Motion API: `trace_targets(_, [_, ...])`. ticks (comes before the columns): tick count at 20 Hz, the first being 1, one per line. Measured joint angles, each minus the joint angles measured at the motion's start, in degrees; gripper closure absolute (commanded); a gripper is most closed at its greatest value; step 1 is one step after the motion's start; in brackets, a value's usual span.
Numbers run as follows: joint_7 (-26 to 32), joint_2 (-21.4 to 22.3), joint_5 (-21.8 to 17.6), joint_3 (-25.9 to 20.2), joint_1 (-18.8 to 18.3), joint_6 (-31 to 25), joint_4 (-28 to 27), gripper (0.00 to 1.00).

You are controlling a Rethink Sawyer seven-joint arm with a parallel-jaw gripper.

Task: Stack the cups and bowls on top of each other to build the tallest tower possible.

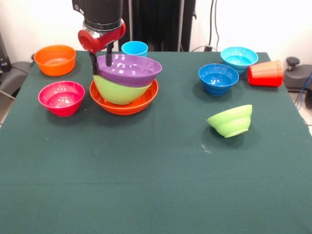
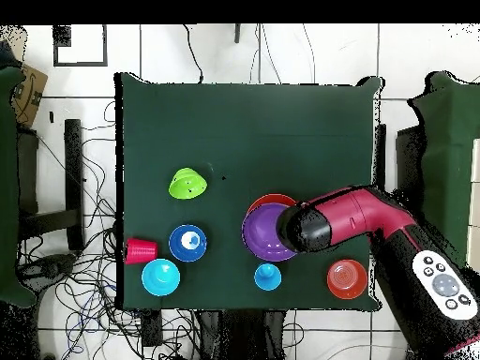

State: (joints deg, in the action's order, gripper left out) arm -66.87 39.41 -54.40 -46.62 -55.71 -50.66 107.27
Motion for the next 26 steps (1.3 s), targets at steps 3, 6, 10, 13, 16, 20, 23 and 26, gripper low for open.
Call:
trace_targets(3, [0.00, 0.00, 0.00, 0.26, 0.06, -0.01, -0.06, 0.00])
trace_targets(6, [0.00, 0.00, 0.00, 0.61, 0.16, -0.01, -0.12, 0.00])
trace_targets(10, [0.00, 0.00, 0.00, 1.02, 0.41, 0.00, -0.35, 0.00])
trace_targets(13, [0.00, -0.04, 0.00, 1.02, 0.44, -0.01, -0.53, 0.00])
trace_targets(16, [0.00, 0.01, 0.14, 0.78, 0.20, -0.01, -0.55, 0.00])
trace_targets(20, [0.05, 1.07, 2.29, -0.69, -1.80, -0.02, -0.02, 0.00])
trace_targets(23, [0.42, 3.23, 5.49, -2.55, -4.61, -0.14, 0.82, 0.00])
trace_targets(26, [1.43, 6.89, 9.78, -5.32, -8.66, -1.16, 1.80, 0.00])
